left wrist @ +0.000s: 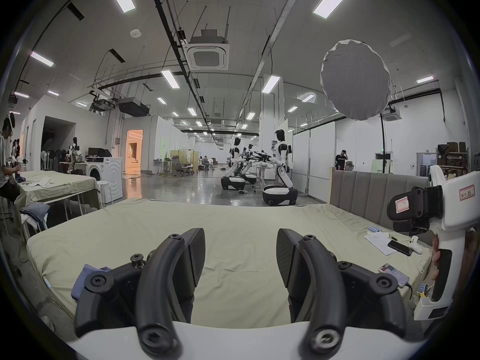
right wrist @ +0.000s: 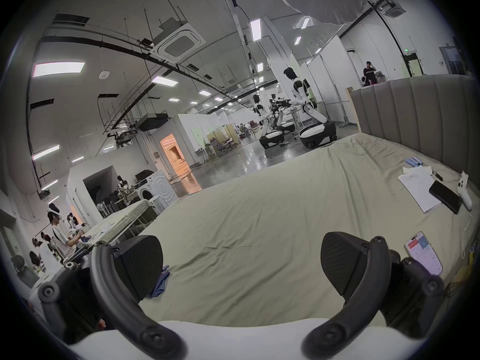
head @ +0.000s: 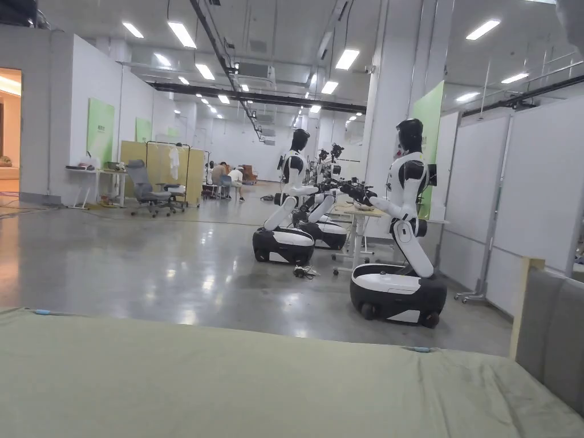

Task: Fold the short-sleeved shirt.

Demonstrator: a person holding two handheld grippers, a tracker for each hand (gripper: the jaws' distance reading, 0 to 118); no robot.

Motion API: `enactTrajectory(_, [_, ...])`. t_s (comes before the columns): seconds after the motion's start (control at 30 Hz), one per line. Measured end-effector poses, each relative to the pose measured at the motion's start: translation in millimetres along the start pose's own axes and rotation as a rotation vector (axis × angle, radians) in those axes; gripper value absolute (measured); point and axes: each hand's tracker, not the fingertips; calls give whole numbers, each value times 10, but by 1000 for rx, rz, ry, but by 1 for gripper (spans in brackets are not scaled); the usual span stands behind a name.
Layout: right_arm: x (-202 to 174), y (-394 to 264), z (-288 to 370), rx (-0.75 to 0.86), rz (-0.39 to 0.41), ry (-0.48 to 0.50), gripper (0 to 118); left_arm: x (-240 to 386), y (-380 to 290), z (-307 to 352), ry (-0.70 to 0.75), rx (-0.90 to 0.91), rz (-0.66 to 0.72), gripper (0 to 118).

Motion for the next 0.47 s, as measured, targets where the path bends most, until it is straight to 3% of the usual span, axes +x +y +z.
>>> enactTrajectory(0.23, [35, 9, 34, -6, -35, 65, 118, 7, 16, 18, -8, 10, 1, 56])
enactTrajectory(0.37, [109, -19, 6, 11, -62, -16, 117, 6, 1, 25, -5, 7, 3, 56])
enactTrajectory(0.47, [184, -52, -27, -3, -51, -20, 117, 10, -12, 22, -9, 2, 11, 56])
